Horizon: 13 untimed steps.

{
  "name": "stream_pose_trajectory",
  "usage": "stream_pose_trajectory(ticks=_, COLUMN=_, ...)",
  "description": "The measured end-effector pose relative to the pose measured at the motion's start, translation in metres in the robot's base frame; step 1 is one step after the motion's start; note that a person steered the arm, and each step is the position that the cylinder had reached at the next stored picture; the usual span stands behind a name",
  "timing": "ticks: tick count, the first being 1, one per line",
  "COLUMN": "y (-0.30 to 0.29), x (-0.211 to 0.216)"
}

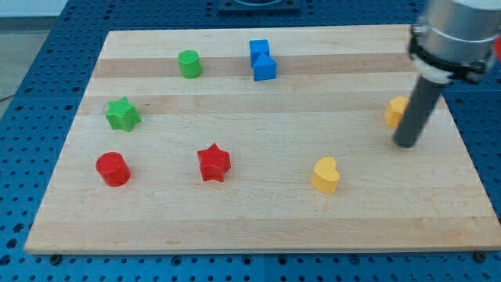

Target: Move the yellow hexagon towards the yellow heart

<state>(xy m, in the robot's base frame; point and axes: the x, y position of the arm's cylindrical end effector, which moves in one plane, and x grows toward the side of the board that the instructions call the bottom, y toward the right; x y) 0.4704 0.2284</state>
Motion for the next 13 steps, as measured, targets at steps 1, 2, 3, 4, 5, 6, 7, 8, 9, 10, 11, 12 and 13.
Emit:
stream_pose_trajectory(ticks=1, y=0.058, x=-0.031)
stream_pose_trajectory(ticks=2, y=0.045, x=-0.074)
stream_pose_trajectory(ticks=3, y=0.002, x=-0.042)
stream_pose_trajectory(ticks=4, y=-0.024, x=0.029)
stream_pose_trajectory(ticks=5, y=-0.011, x=0.019)
stream_pose_trajectory(ticks=6, y=0.02, x=-0.033)
stream_pose_trajectory(ticks=7, y=0.004, x=-0.061)
stream_pose_trajectory(ticks=8, y=-0.035, x=-0.046)
stream_pose_trajectory(ticks=9, y=-0.044, x=-0.001)
stream_pose_trajectory(ticks=10, y=-0.044, x=0.002)
stream_pose_trajectory(ticks=11, y=-0.044, x=-0.025)
stream_pose_trajectory(ticks=12, y=-0.062, x=-0.038)
stream_pose_trajectory(ticks=13, y=-0.087, x=-0.027)
